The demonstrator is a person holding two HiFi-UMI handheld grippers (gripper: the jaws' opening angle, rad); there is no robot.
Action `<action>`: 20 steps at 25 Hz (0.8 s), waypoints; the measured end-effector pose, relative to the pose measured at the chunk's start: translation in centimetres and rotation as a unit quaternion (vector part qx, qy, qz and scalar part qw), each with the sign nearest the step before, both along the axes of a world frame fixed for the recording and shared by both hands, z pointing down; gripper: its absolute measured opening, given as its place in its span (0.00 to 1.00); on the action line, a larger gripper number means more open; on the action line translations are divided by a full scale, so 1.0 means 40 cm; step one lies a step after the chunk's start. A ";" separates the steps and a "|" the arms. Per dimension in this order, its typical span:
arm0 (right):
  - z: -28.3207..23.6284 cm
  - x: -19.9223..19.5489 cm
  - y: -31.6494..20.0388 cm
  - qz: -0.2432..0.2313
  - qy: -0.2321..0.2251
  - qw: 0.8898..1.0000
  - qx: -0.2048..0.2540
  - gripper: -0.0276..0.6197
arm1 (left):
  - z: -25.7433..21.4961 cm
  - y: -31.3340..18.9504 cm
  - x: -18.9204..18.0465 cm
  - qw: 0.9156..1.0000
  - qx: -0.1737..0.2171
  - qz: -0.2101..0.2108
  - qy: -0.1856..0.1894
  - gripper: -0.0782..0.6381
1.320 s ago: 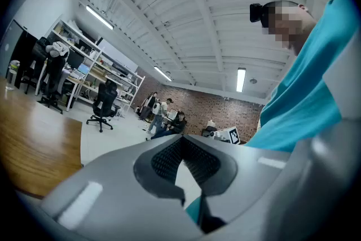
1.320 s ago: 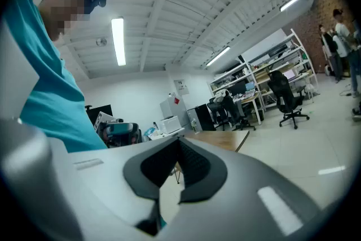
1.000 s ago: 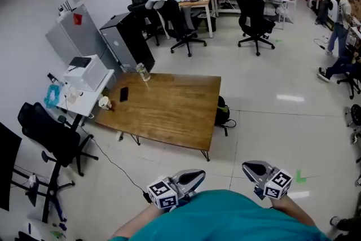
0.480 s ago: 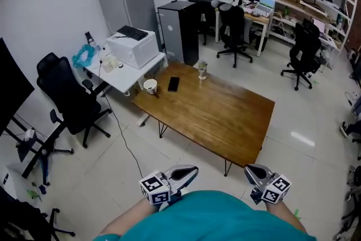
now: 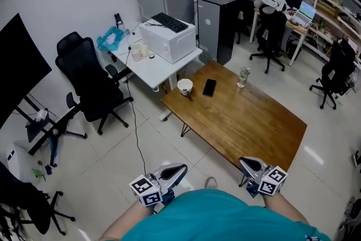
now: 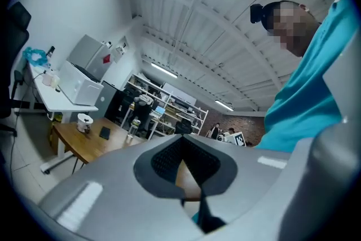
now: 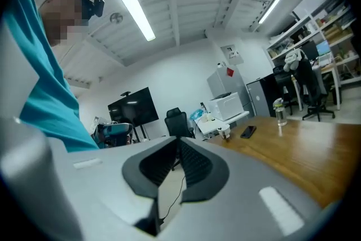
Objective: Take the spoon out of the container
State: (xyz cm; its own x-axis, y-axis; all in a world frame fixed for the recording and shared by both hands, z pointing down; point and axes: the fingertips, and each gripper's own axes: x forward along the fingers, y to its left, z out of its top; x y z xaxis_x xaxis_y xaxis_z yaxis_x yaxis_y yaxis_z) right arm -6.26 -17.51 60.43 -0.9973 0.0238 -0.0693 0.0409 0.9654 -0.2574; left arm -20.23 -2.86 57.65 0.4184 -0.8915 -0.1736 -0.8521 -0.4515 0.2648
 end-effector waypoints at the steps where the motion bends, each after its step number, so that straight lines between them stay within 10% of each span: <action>1: 0.018 -0.058 -0.048 -0.007 -0.002 1.000 -0.006 0.07 | 0.012 -0.039 -0.056 1.000 0.001 -0.010 -0.001 0.11; 12: 0.138 -0.539 -0.536 -0.090 0.006 0.993 -0.075 0.15 | 0.067 -0.500 -0.439 0.996 -0.009 -0.092 -0.019 0.11; 20: 0.383 -0.934 -0.682 -0.075 0.086 0.970 -0.216 0.21 | 0.197 -0.677 -0.741 0.999 -0.017 -0.039 -0.024 0.11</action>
State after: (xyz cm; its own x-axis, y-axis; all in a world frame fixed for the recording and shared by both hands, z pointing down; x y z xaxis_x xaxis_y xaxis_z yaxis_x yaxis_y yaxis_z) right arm -43.64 -44.79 75.76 -0.9828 0.1743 0.0612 0.0930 0.7532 -0.6512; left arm -49.86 -29.94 65.54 0.3541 -0.9269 -0.1243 -0.8968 -0.3742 0.2360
